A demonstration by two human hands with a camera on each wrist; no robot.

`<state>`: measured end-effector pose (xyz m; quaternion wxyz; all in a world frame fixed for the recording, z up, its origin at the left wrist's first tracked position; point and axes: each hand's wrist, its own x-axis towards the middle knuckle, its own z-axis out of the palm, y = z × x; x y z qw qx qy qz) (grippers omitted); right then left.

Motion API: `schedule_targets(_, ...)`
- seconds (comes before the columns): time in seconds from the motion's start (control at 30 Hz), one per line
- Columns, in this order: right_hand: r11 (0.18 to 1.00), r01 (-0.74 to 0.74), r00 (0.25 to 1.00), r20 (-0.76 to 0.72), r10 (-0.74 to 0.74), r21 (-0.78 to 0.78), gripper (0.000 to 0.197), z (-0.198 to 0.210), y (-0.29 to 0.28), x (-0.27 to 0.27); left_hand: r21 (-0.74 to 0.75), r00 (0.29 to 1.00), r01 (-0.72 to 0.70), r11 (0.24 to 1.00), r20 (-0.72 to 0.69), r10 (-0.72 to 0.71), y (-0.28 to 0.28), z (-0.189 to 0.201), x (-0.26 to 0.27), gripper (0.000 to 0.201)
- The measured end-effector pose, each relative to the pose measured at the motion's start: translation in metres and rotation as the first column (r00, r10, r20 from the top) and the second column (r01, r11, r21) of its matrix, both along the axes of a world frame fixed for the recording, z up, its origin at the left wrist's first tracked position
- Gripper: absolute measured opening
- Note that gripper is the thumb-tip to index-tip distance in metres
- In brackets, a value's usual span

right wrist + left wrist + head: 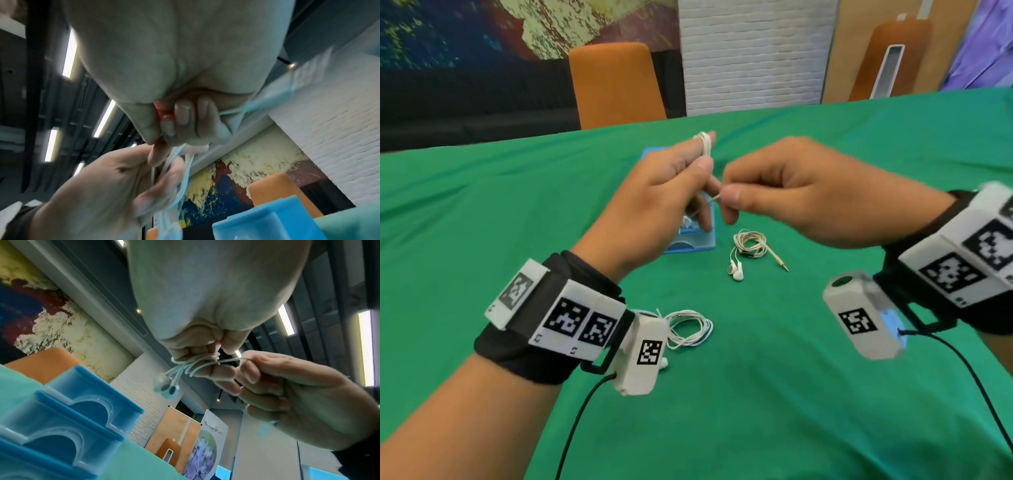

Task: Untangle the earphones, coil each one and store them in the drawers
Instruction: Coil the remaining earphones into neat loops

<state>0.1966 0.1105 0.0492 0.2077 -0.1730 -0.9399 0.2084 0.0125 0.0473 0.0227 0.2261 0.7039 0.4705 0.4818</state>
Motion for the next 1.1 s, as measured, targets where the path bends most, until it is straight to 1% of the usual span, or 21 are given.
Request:
schedule_targets(0.07, 1.000, 0.021, 0.997, -0.069, -0.020, 0.022, 0.024, 0.010, 0.006, 0.006, -0.035, 1.000, 0.018, 0.999, 0.021, -0.017, -0.001, 0.000, 0.002, 0.030)
schedule_targets(0.13, 0.998, 0.057, 0.986, -0.158, -0.051, 0.035, 0.021, 0.013, 0.011, 0.009, -0.059, 0.996, 0.044, 0.997, 0.076, -0.040, 0.000, 0.001, 0.005, 0.042)
schedule_targets(0.17, 0.998, 0.065, 0.977, -0.206, -0.059, 0.020, 0.020, 0.012, 0.012, 0.008, -0.064, 0.992, 0.068, 0.996, 0.109, -0.061, 0.000, 0.001, 0.005, 0.044)
schedule_targets(0.27, 0.998, 0.024, 0.948, -0.314, -0.039, -0.051, 0.017, 0.003, 0.013, 0.001, -0.084, 0.961, 0.148, 0.985, 0.248, -0.124, 0.000, 0.002, 0.007, 0.037)
schedule_targets(0.37, 0.993, 0.016, 0.921, -0.386, -0.061, -0.119, 0.012, -0.008, 0.013, -0.003, -0.141, 0.930, 0.170, 0.975, 0.350, -0.112, -0.002, 0.002, 0.005, 0.036)
schedule_targets(0.47, 0.983, 0.011, 0.909, -0.409, -0.086, -0.183, 0.019, -0.016, 0.012, -0.009, -0.205, 0.910, 0.165, 0.965, 0.409, -0.068, -0.003, 0.003, 0.005, 0.039)
schedule_targets(0.53, 0.971, -0.029, 0.897, -0.435, -0.080, -0.237, 0.017, -0.021, 0.010, -0.013, -0.222, 0.889, 0.157, 0.962, 0.456, -0.040, -0.003, 0.002, 0.007, 0.041)
schedule_targets(0.67, 0.917, -0.104, 0.829, -0.543, -0.135, -0.386, 0.015, -0.028, 0.008, -0.018, -0.194, 0.844, 0.110, 0.975, 0.535, 0.011, 0.001, -0.006, 0.008, 0.040)
schedule_targets(0.7, 0.908, -0.107, 0.823, -0.549, -0.149, -0.405, 0.015, -0.028, 0.008, -0.019, -0.182, 0.846, 0.091, 0.979, 0.533, 0.021, 0.003, -0.009, 0.007, 0.038)
schedule_targets(0.77, 0.907, -0.072, 0.822, -0.539, -0.181, -0.416, 0.014, -0.028, 0.011, -0.019, -0.150, 0.870, 0.046, 0.988, 0.491, 0.034, 0.006, -0.014, 0.005, 0.030)
schedule_targets(0.87, 0.924, 0.033, 0.825, -0.512, -0.240, -0.382, 0.014, -0.028, 0.017, -0.018, -0.110, 0.903, -0.038, 0.993, 0.421, 0.081, 0.005, -0.019, 0.003, 0.012)
schedule_targets(0.9, 0.928, 0.065, 0.828, -0.499, -0.256, -0.367, 0.013, -0.029, 0.020, -0.017, -0.104, 0.911, -0.062, 0.993, 0.401, 0.099, 0.005, -0.019, 0.003, 0.009)
schedule_targets(1.03, 0.935, 0.158, 0.847, -0.444, -0.293, -0.316, 0.010, -0.032, 0.024, -0.017, -0.049, 0.939, -0.177, 0.983, 0.290, 0.184, 0.005, -0.022, 0.002, 0.007)
schedule_targets(1.1, 0.934, 0.185, 0.848, -0.431, -0.309, -0.305, 0.009, -0.034, 0.024, -0.017, -0.020, 0.942, -0.209, 0.978, 0.262, 0.207, 0.005, -0.024, 0.002, 0.004)
